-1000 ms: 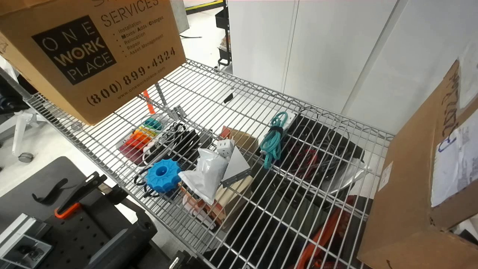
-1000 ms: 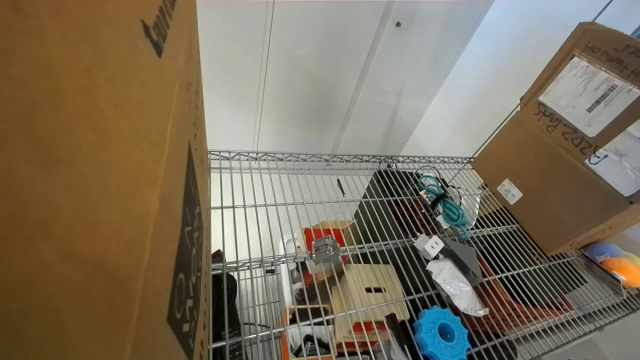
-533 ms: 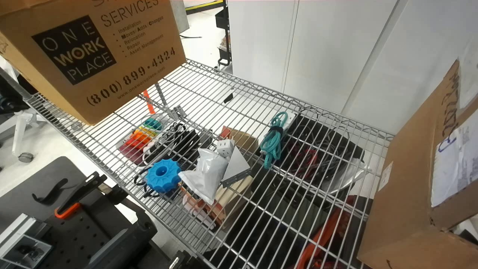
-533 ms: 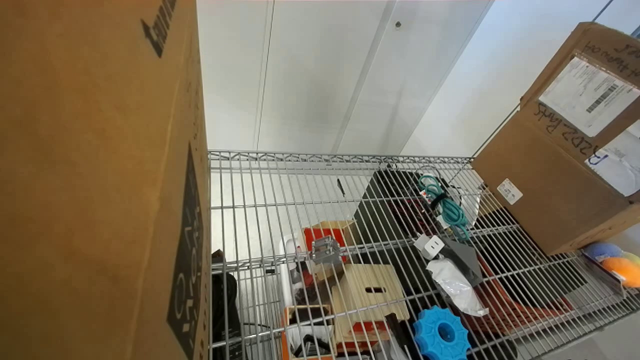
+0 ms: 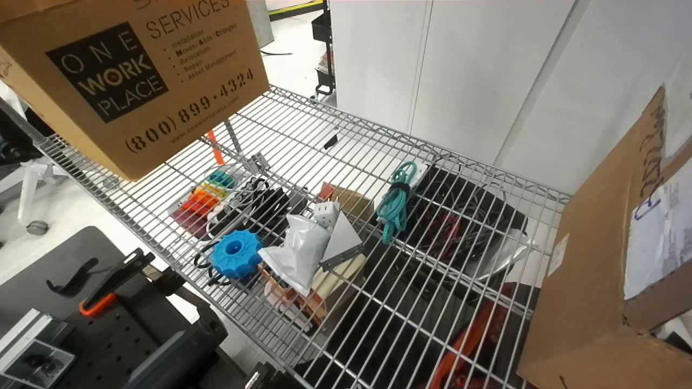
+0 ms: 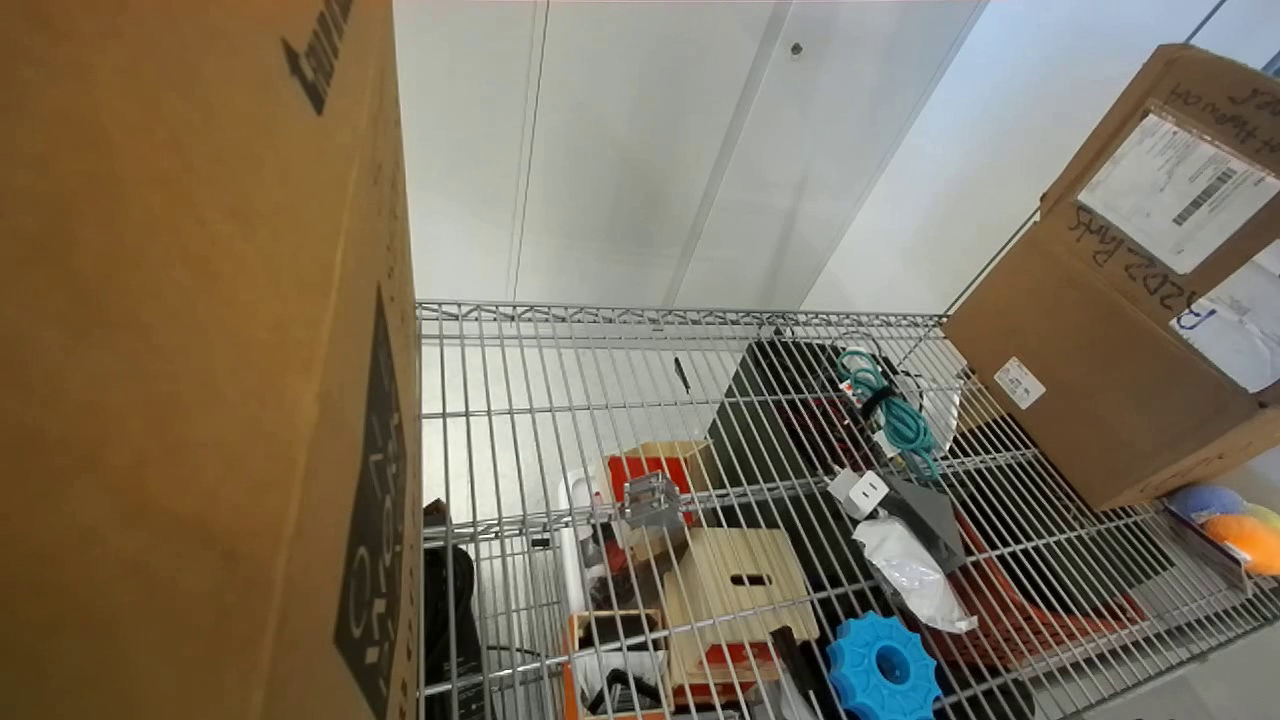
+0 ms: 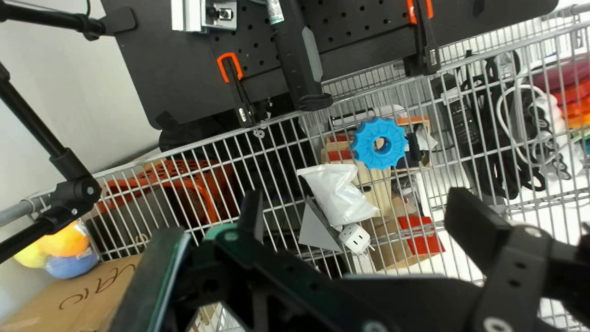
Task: Move the white packet slightly to the left
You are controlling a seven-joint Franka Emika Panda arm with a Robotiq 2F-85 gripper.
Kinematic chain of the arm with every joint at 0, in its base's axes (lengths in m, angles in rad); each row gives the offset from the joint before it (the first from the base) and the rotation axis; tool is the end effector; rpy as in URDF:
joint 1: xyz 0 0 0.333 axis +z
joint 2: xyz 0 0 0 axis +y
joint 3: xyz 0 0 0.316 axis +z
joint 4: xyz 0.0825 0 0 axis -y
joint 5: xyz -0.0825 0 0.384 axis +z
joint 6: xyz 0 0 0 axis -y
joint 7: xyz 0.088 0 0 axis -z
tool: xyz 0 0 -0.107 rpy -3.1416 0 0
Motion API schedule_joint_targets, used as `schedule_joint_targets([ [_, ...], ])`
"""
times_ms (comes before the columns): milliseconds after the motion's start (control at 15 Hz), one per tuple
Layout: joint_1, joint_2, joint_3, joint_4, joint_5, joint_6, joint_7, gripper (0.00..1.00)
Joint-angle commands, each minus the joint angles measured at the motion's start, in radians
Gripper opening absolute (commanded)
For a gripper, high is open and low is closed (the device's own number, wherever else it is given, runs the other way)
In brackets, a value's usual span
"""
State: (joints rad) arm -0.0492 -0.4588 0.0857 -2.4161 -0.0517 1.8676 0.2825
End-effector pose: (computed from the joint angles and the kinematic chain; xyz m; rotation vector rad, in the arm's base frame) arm 0.3989 0.0123 0.4696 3.0179 -0.3626 -0.1172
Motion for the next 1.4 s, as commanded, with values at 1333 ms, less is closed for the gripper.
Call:
schedule_joint_targets([
  [1333, 0.082, 0.537, -0.029, 0.216, -0.099, 0.284, -0.419, 1.0],
])
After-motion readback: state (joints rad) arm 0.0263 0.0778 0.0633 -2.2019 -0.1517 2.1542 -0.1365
